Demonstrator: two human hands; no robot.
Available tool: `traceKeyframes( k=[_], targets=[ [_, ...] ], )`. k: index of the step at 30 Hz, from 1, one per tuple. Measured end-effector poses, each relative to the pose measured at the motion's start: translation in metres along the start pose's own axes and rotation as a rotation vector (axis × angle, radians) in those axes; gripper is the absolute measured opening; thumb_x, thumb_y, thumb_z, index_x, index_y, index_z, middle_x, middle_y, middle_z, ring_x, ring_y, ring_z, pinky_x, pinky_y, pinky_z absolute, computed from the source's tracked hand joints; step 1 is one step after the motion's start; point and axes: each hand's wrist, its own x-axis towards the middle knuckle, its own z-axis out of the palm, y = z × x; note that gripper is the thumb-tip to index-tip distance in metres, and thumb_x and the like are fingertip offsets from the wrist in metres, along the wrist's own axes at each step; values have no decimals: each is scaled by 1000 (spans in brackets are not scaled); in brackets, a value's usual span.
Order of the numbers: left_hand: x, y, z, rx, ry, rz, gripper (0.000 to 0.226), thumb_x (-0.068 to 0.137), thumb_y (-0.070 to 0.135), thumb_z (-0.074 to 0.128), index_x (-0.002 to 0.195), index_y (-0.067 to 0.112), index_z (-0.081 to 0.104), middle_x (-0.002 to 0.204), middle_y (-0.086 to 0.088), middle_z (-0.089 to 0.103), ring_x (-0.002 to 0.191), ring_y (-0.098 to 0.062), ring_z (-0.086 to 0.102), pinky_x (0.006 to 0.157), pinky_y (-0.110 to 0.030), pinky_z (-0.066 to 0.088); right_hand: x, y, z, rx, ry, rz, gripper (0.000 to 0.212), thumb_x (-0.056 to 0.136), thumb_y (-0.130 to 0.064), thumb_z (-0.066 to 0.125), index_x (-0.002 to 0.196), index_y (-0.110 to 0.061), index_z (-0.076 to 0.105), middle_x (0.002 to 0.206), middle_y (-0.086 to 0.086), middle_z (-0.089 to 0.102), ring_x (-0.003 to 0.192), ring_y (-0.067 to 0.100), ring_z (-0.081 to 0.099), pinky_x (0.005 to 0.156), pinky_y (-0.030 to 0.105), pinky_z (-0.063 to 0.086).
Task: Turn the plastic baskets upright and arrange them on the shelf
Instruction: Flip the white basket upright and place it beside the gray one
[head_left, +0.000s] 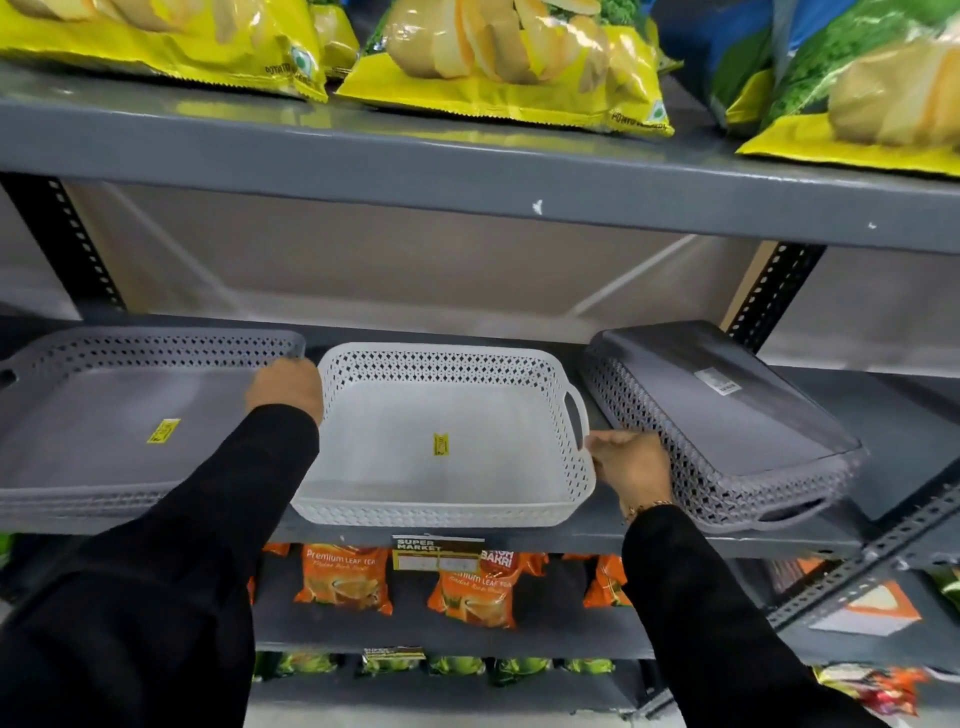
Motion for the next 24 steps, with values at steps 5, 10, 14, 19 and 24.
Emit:
traceKeyframes(
  k=[5,10,14,19,24],
  targets=[
    [-11,44,-7,23,105,172,34,89,-1,44,121,-4,57,128,-23,52,117,-38,53,92,-42,49,-10,7,-34,174,81,-53,23,88,-19,63,105,-5,70,78,-7,69,79,15,70,92,39,55],
    [-9,128,-16,-485,168,432,28,90,8,49,109,-2,66,129,-19,57,116,-37,56,98,-39,46,3,11,-79,195,548,-153,20,92,-12,53,104,-8,69,103,13,70,90,20,60,87,31,48],
    [0,199,-24,-768,-27,471,23,88,15,50,86,5,70,97,-16,66,95,-31,61,81,-30,45,32,35,-110,318,759,109,25,89,-10,50,109,-1,63,105,14,61,94,23,54,88,32,43],
    [25,283,-25,-873,-235,450,34,90,32,51,109,12,70,123,-14,66,116,-31,59,96,-31,45,64,72,-148,570,622,451,20,88,-22,44,77,-8,53,74,10,48,60,23,43,56,32,37],
    [41,348,-17,-886,-573,509,75,92,62,25,141,8,43,150,-13,40,136,-29,42,114,-36,33,87,86,-167,678,578,505,34,93,-29,43,60,-18,42,57,3,32,47,17,28,42,19,30]
  ],
)
